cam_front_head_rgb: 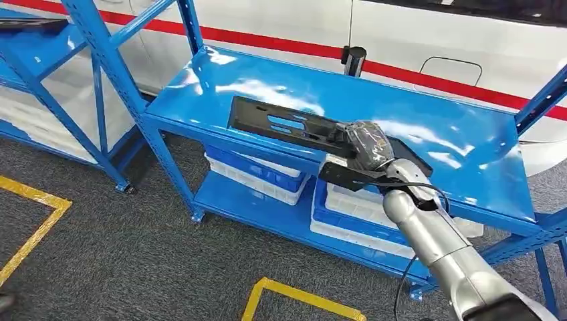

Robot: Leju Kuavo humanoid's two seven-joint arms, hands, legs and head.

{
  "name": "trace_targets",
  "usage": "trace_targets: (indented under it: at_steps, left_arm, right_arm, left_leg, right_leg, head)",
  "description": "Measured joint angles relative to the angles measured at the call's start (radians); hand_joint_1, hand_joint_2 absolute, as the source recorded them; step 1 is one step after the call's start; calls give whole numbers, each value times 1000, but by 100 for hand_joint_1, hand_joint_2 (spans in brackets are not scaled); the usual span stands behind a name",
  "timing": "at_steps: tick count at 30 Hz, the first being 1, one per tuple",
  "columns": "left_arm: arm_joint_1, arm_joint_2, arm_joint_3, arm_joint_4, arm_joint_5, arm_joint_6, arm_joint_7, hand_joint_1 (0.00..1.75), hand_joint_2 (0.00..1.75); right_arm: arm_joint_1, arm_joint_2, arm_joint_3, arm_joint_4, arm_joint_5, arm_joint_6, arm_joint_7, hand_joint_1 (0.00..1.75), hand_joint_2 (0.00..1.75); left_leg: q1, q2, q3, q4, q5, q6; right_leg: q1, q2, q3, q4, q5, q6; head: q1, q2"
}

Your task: Take the parts from the cabinet and place them on the table.

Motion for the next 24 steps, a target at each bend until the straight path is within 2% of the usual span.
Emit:
trace_targets:
  at_steps: [1, 2, 3, 4, 5, 6, 9, 10, 11, 12, 14, 15, 16, 17, 18, 19, 20, 21, 22, 23, 24]
  left_arm:
    - [1, 0, 0, 0, 0, 0, 0, 0, 175]
    - [1, 0, 0, 0, 0, 0, 0, 0, 175]
    - [1, -1, 0, 0, 0, 0, 0, 0, 175]
    - [0, -2, 0, 0, 0, 0, 0, 0, 175]
    - [0, -2, 0, 0, 0, 0, 0, 0, 175]
    - [0, -2, 0, 0, 0, 0, 0, 0, 175]
    - [1, -4, 0, 0, 0, 0, 0, 0, 175]
    - [1, -2, 0, 0, 0, 0, 0, 0, 175]
    - [2, -2, 0, 0, 0, 0, 0, 0, 175]
    - [2, -2, 0, 0, 0, 0, 0, 0, 175]
    - [2, -1, 0, 0, -2, -1, 0, 0, 175]
    - [2, -2, 0, 0, -3, -1, 0, 0, 175]
    - [3, -3, 0, 0, -3, -1, 0, 0, 175]
    - [3, -3, 0, 0, -3, -1, 0, 0, 175]
    - [2, -2, 0, 0, -3, -1, 0, 0, 175]
    - [2, -1, 0, 0, -3, -1, 0, 0, 175]
    - [1, -1, 0, 0, -3, -1, 0, 0, 175]
    - [0, -1, 0, 0, -3, -1, 0, 0, 175]
    - [0, -1, 0, 0, -3, -1, 0, 0, 175]
    - [1, -1, 0, 0, -3, -1, 0, 0, 175]
    - [0, -1, 0, 0, -3, -1, 0, 0, 175]
  right_arm:
    - [2, -1, 0, 0, 0, 0, 0, 147, 175]
    - [2, -1, 1, 0, 0, 0, 0, 147, 175]
    - [0, -1, 0, 0, 0, 0, 0, 147, 175]
    - [-2, -1, 0, 0, 0, 0, 0, 147, 175]
    - [-4, 0, 0, 0, 0, 0, 0, 147, 175]
    - [-5, 0, 0, 0, 0, 0, 0, 147, 175]
    - [-7, 0, 0, 0, 1, 0, 0, 147, 175]
    - [-7, 0, 0, 0, 1, 0, 0, 147, 175]
    - [-9, 2, 0, -1, 1, 0, 0, 147, 175]
    - [-9, 3, 0, -1, 1, 0, 0, 147, 175]
    - [-8, 3, 2, 0, 1, 0, 0, 147, 175]
    - [-7, 3, 3, 0, 1, 1, 0, 147, 175]
    - [-6, 3, 3, 0, 1, 2, 0, 147, 175]
    - [-6, 3, 4, 0, 2, 3, 0, 147, 175]
    - [-6, 3, 3, 0, 1, 2, 0, 147, 175]
    - [-7, 3, 3, 0, 1, 3, 0, 147, 175]
    - [-8, 3, 3, 0, 1, 2, 0, 147, 175]
    - [-8, 3, 2, 0, 1, 2, 0, 147, 175]
    - [-8, 3, 2, 0, 1, 3, 0, 147, 175]
    - [-8, 3, 3, 0, 1, 3, 0, 147, 175]
    - [-8, 3, 3, 0, 1, 3, 0, 147, 175]
  left_leg:
    - [0, -1, -3, 0, 2, -2]
    - [0, -2, -5, 1, 4, -3]
    - [0, -3, -5, 2, 6, -6]
    - [0, -3, -5, 4, 7, -7]
    - [-1, -3, -7, 6, 8, -10]
    - [-5, -5, -13, 8, 11, -17]
    - [-6, -5, -19, 11, 20, -32]
    - [-4, -8, -25, 14, 20, -35]
    - [0, -8, -36, 37, -10, -42]
    - [2, -7, -57, 92, -60, -48]
    - [5, -5, -118, 257, -151, -61]
    - [6, -5, -138, 319, -174, -64]
    - [8, -4, -138, 336, -172, -66]
    - [11, -4, -112, 303, -147, -66]
    - [13, -3, -65, 230, -109, -66]
    - [15, -3, -5, 133, -71, -64]
    - [18, -3, 45, 52, -54, -63]
    - [12, -6, 66, 22, -68, -59]
    - [9, -8, 55, 24, -60, -50]
    - [6, -7, 50, 22, -61, -49]
    - [3, -7, 46, 24, -57, -43]
  right_leg:
    - [0, 0, 4, -1, 8, 7]
    - [0, 0, 34, -51, 32, 17]
    - [0, 0, 81, -134, 66, 25]
    - [-1, -2, 137, -234, 99, 29]
    - [-1, -4, 185, -324, 107, 24]
    - [8, -1, 194, -324, 118, 15]
    - [9, 0, 177, -328, 120, 6]
    - [-9, -1, 175, -333, 128, -5]
    - [-9, -2, 172, -333, 134, -15]
    - [-9, -3, 167, -333, 139, -23]
    - [-8, -5, 157, -332, 146, -26]
    - [-8, -5, 152, -330, 150, -26]
    - [-8, -5, 148, -330, 153, -23]
    - [-8, -5, 144, -329, 156, -24]
    - [-8, -5, 142, -327, 157, -22]
    - [-8, -5, 142, -325, 158, -21]
    - [-8, -5, 141, -322, 158, -19]
    - [1, -4, 134, -320, 162, -13]
    - [0, -4, 131, -320, 166, -6]
    - [0, -4, 128, -320, 171, 0]
    - [-1, -4, 126, -324, 176, 9]
  head:
    - [0, 0]
    - [0, 0]
    - [0, 0]
    - [0, 0]
    - [0, 0]
    - [-2, 0]
    - [-3, 0]
    - [-2, 0]
    - [-4, 0]
    - [-9, 0]
    - [-9, 0]
    - [-9, 0]
    - [-8, 0]
    - [-10, 0]
    - [-9, 0]
    - [-9, 0]
    - [-9, 0]
    - [-9, 0]
    - [-6, 0]
    - [-9, 0]
    - [-6, 0]
